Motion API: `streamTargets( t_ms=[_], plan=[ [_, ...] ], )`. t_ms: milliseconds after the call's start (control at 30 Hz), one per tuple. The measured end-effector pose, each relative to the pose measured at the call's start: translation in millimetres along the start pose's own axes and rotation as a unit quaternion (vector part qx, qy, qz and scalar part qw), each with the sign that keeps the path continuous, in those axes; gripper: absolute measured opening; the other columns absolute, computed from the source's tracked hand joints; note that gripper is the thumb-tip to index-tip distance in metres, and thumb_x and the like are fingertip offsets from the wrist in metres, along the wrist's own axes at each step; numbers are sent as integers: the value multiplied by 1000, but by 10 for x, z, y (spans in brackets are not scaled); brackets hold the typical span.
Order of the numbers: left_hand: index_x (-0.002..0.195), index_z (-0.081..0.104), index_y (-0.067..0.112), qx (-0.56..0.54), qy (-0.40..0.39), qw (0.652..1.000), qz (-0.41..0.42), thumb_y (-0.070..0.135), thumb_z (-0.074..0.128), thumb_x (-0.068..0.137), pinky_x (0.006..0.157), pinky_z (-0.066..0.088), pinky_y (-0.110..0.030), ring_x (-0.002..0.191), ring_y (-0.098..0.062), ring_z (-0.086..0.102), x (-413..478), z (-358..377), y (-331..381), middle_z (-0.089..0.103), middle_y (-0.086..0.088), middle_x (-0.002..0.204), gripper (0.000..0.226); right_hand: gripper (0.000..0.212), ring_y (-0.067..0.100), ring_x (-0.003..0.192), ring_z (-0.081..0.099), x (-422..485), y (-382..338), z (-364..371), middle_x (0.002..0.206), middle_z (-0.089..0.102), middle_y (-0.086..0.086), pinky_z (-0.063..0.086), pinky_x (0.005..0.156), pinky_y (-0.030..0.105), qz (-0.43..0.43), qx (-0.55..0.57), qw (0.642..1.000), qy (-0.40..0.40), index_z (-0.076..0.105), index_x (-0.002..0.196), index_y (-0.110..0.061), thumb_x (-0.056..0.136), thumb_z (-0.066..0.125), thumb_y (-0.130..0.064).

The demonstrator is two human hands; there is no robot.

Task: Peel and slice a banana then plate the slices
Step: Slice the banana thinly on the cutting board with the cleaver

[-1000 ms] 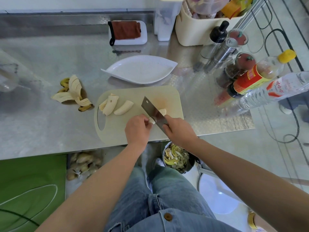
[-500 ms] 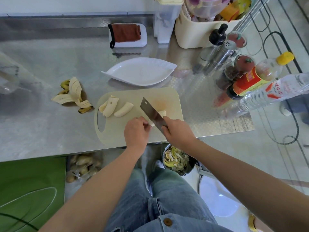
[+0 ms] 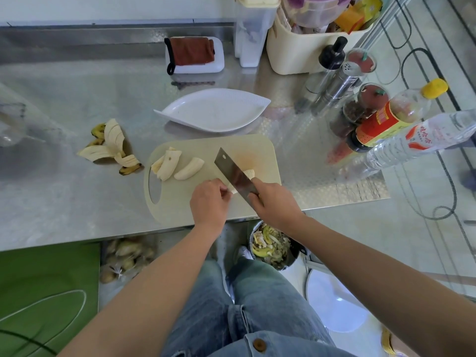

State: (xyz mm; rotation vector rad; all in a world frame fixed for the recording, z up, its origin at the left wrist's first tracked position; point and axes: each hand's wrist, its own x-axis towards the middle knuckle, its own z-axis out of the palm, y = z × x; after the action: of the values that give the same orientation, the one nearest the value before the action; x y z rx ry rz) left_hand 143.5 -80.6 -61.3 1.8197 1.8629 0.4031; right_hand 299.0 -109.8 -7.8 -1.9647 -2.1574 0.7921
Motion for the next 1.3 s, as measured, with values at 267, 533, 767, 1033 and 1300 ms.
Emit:
streamTargets(
  t_ms=[267, 533, 767, 1033, 1300],
  plan=[
    [85, 71, 21, -2, 1, 1000, 5, 34, 71, 83, 64, 44, -29, 77, -17, 60, -2, 2, -11, 67, 6, 82, 13, 14, 29, 62, 44, 18, -7, 30, 69, 46, 4, 26, 50, 31, 10, -27, 999, -21, 32, 86, -17, 96, 41, -22],
    [85, 72, 20, -9, -1, 1000, -5, 33, 72, 82, 63, 43, -29, 77, -19, 61, -9, -28, 15, 68, 4, 82, 13, 10, 28, 63, 44, 41, -12, 36, 72, 46, 5, 23, 48, 30, 17, -34, 998, -40, 34, 91, -17, 97, 40, -22],
    [86, 71, 21, -6, -2, 1000, -2, 31, 72, 83, 66, 46, -31, 79, -19, 62, -5, -35, 17, 69, 4, 85, 10, 13, 25, 60, 43, 9, -16, -8, 68, 46, 0, 23, 46, 29, -3, 3, 1000, 2, 33, 87, -19, 95, 43, -20],
    [82, 71, 21, -10, -4, 1000, -7, 31, 71, 82, 64, 50, -33, 75, -17, 61, -1, -17, 10, 68, 6, 80, 10, 14, 28, 61, 44, 9, -11, 6, 68, 47, 3, 25, 49, 31, -2, -17, 1000, -17, 32, 86, -17, 96, 42, -20],
    [83, 72, 20, -11, -5, 1000, -15, 31, 72, 82, 62, 41, -28, 75, -18, 61, -5, -35, 32, 68, 5, 80, 11, 7, 27, 65, 47, 10, -6, 55, 74, 48, 4, 28, 51, 30, 17, -34, 998, -47, 37, 94, -17, 98, 39, -22]
  ],
)
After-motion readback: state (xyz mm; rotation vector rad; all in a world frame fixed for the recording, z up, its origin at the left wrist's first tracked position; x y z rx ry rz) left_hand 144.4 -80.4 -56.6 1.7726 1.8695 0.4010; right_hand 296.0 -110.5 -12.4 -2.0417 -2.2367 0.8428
